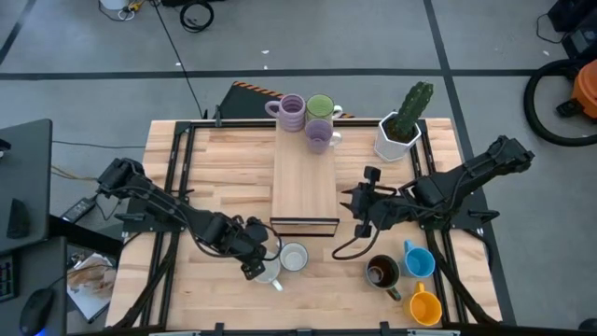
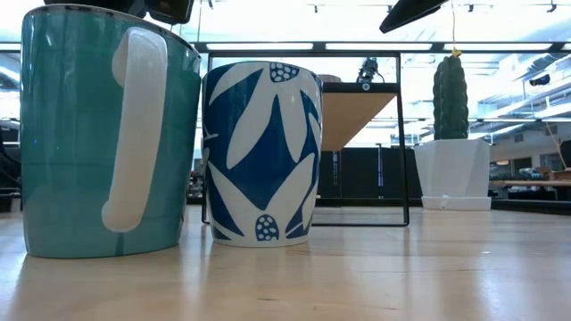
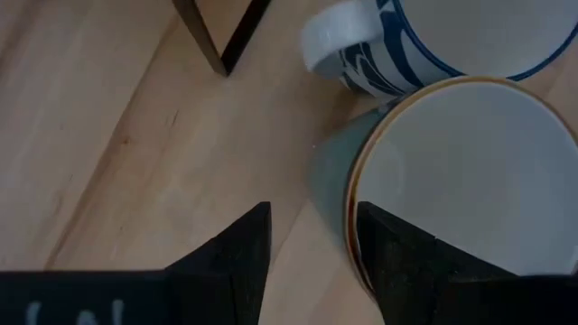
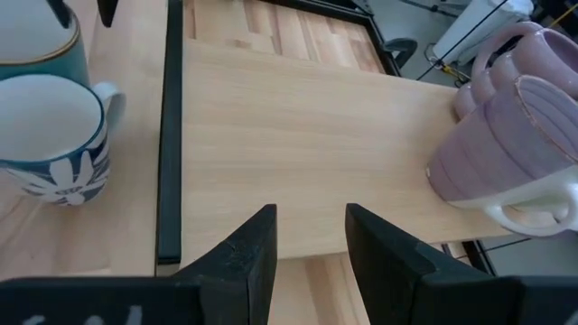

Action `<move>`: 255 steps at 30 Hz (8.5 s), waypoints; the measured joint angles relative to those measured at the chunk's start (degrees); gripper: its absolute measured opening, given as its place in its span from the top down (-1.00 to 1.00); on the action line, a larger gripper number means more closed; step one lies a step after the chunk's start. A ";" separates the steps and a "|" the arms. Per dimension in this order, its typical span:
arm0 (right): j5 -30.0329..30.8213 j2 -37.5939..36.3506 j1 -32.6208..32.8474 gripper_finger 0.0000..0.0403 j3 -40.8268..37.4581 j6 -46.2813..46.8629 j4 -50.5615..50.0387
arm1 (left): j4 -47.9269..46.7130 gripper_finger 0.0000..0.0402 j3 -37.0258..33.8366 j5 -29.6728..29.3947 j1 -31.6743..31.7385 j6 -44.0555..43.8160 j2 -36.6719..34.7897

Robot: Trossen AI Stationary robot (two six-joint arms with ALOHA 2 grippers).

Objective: Place coffee mugs
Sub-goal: Put the blue-green mug on the shelf

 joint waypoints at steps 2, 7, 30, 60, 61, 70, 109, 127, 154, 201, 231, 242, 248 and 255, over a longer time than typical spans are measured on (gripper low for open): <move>0.00 0.00 0.13 0.31 0.00 0.02 0.12 | 0.17 0.24 0.00 0.08 0.07 0.54 0.00; 0.00 0.00 0.13 0.31 0.00 0.35 0.16 | 0.22 0.49 -0.02 -0.02 0.39 4.61 0.05; -0.44 0.00 0.15 0.31 0.00 1.59 0.36 | -7.94 0.82 -0.09 5.41 -2.28 50.01 -1.36; -1.49 0.00 0.15 0.31 0.00 1.61 0.58 | -3.54 0.18 -0.11 -0.21 -2.51 72.94 -1.16; -1.49 0.00 0.15 0.31 0.00 1.61 0.58 | -3.78 0.14 0.12 -0.45 -2.49 72.09 -1.16; -1.67 0.00 0.15 0.31 0.00 1.57 0.60 | -13.14 0.11 11.25 -2.08 -2.57 57.72 -1.22; -2.81 0.02 0.15 0.31 0.00 -4.23 2.57 | -29.20 0.15 29.96 8.97 -3.92 -17.75 20.10; -3.45 0.04 0.15 0.31 0.02 -3.61 2.90 | -23.94 0.44 22.56 9.56 -4.26 -13.59 22.51; -3.41 0.02 -0.01 0.31 0.02 -3.36 2.63 | -41.85 0.86 22.68 -0.17 10.55 27.40 1.73; -2.89 0.00 -6.63 0.35 0.02 -2.55 1.34 | -42.68 0.83 63.60 8.35 46.54 74.89 20.37; -2.95 0.00 -6.52 0.35 0.02 -2.74 2.52 | -41.70 0.76 63.54 4.43 47.93 74.88 27.50; -2.96 0.00 -6.52 0.35 0.02 -2.74 2.50 | -40.21 0.70 63.54 3.11 46.66 75.24 27.68; -2.97 0.00 -6.52 0.35 0.02 -2.82 2.48 | -37.49 0.62 63.54 2.85 46.21 76.77 27.69; -2.98 0.00 -6.52 0.35 0.02 -2.95 2.35 | -36.39 0.35 63.54 0.19 46.21 76.82 27.69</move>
